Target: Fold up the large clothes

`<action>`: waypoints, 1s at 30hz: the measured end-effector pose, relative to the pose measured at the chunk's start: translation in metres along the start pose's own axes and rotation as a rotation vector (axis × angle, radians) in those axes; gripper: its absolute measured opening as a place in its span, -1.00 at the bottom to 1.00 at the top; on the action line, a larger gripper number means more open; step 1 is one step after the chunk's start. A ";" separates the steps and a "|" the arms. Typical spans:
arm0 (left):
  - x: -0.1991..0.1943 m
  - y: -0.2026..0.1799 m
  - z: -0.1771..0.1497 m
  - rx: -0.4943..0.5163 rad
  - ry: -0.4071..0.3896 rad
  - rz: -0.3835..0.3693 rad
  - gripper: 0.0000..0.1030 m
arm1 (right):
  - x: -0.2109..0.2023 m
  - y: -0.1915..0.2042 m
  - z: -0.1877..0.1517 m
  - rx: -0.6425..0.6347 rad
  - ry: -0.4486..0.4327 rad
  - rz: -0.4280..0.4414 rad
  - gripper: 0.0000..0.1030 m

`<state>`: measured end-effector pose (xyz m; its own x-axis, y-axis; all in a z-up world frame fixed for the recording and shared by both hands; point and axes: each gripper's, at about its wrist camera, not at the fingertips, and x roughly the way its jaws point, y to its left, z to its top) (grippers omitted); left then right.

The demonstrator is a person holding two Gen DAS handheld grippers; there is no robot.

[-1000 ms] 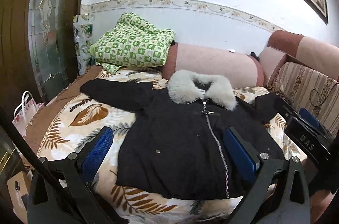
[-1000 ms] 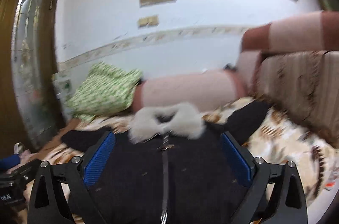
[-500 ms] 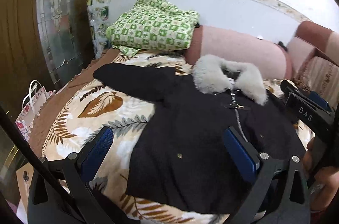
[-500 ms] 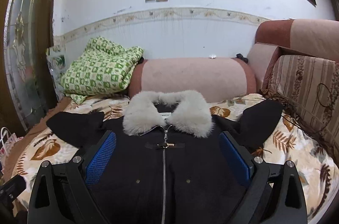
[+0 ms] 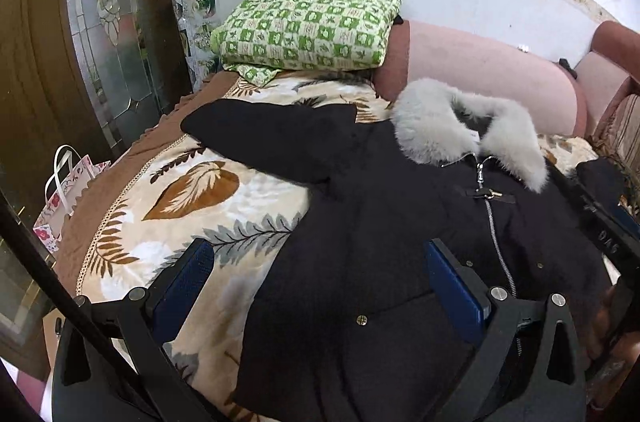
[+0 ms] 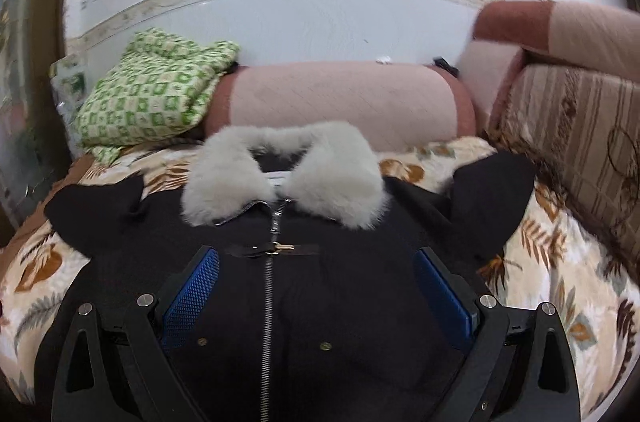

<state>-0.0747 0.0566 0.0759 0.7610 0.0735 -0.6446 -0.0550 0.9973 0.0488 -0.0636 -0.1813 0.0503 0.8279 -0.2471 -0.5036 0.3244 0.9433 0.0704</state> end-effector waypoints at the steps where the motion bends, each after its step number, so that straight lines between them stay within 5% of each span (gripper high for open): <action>1: 0.003 -0.002 0.000 0.006 0.003 0.001 1.00 | 0.003 -0.003 -0.001 0.017 0.002 0.000 0.92; 7: 0.017 -0.014 -0.001 0.042 0.019 0.016 1.00 | 0.019 -0.005 -0.006 0.031 0.068 0.021 0.93; 15: 0.028 -0.006 0.005 0.034 0.015 0.039 1.00 | 0.018 0.010 -0.013 -0.041 0.051 0.022 0.92; 30: 0.052 0.046 0.012 -0.033 -0.009 0.212 1.00 | 0.027 0.021 -0.024 -0.089 0.086 0.019 0.93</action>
<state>-0.0296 0.1065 0.0540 0.7357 0.2817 -0.6159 -0.2357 0.9590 0.1572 -0.0447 -0.1626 0.0177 0.7897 -0.2129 -0.5755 0.2642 0.9645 0.0058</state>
